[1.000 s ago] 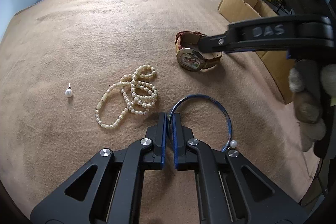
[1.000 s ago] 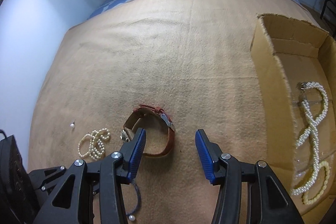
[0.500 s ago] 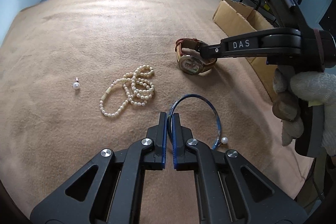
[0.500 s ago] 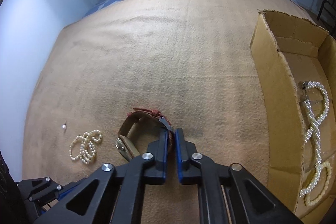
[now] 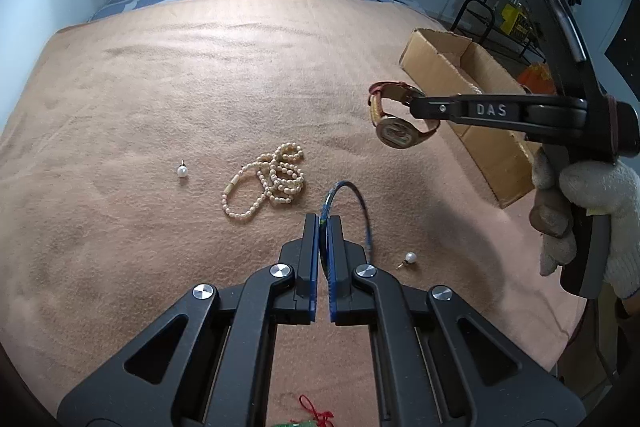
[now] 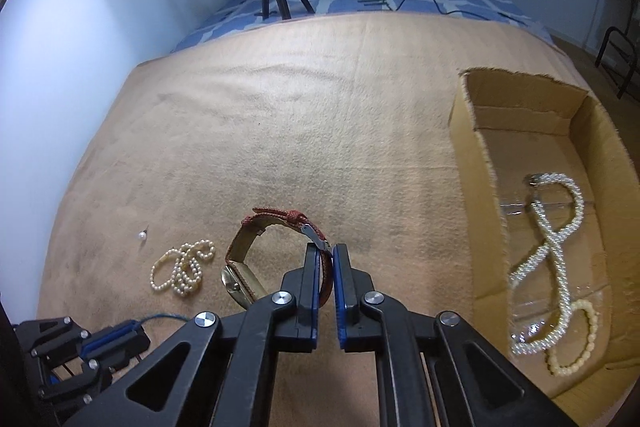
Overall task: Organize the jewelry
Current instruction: 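Carry the bangle and watch with both tools over the cardboard box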
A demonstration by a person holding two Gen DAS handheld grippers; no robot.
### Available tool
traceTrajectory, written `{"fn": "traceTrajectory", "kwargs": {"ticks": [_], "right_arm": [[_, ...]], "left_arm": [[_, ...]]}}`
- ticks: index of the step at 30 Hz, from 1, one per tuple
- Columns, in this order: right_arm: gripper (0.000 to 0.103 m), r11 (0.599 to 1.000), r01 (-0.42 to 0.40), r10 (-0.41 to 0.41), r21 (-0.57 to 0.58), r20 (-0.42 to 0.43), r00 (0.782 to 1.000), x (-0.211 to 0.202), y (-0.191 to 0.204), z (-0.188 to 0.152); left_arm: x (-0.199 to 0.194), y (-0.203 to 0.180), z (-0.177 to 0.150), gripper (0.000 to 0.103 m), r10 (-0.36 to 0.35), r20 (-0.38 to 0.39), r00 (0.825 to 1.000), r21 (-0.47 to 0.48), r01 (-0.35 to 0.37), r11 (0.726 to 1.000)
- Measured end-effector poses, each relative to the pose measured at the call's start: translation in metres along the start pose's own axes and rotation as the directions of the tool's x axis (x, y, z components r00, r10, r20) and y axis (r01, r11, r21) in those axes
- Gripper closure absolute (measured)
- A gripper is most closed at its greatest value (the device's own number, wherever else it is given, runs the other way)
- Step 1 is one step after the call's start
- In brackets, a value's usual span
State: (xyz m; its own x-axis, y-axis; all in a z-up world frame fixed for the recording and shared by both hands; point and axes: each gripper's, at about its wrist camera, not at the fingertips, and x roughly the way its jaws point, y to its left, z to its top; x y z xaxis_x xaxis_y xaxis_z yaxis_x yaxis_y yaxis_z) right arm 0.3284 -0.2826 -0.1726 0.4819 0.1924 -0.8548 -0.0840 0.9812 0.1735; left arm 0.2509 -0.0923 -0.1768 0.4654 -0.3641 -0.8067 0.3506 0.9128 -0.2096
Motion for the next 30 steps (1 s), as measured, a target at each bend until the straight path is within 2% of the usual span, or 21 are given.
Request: {"fn": "traceTrajectory", "kwargs": {"ticks": [16, 24, 30], "right_arm": [[0.099, 0.998, -0.047, 0.044, 0.034, 0.094, 0.995, -0.068, -0.029, -0.025], [0.099, 0.996, -0.055, 0.044, 0.071, 0.148, 0.988, -0.112, -0.062, -0.043], [0.099, 0.995, -0.031, 0.014, 0.094, 0.174, 0.985, -0.142, -0.093, -0.057]], "left_arm": [[-0.024, -0.028, 0.008, 0.102, 0.000, 0.039, 0.999, 0.065, -0.003, 0.998], [-0.038, -0.057, 0.017, 0.102, -0.040, 0.068, 0.997, 0.108, 0.032, 0.994], [-0.042, -0.087, 0.028, 0.102, -0.081, 0.081, 0.993, 0.149, 0.068, 0.986]]}}
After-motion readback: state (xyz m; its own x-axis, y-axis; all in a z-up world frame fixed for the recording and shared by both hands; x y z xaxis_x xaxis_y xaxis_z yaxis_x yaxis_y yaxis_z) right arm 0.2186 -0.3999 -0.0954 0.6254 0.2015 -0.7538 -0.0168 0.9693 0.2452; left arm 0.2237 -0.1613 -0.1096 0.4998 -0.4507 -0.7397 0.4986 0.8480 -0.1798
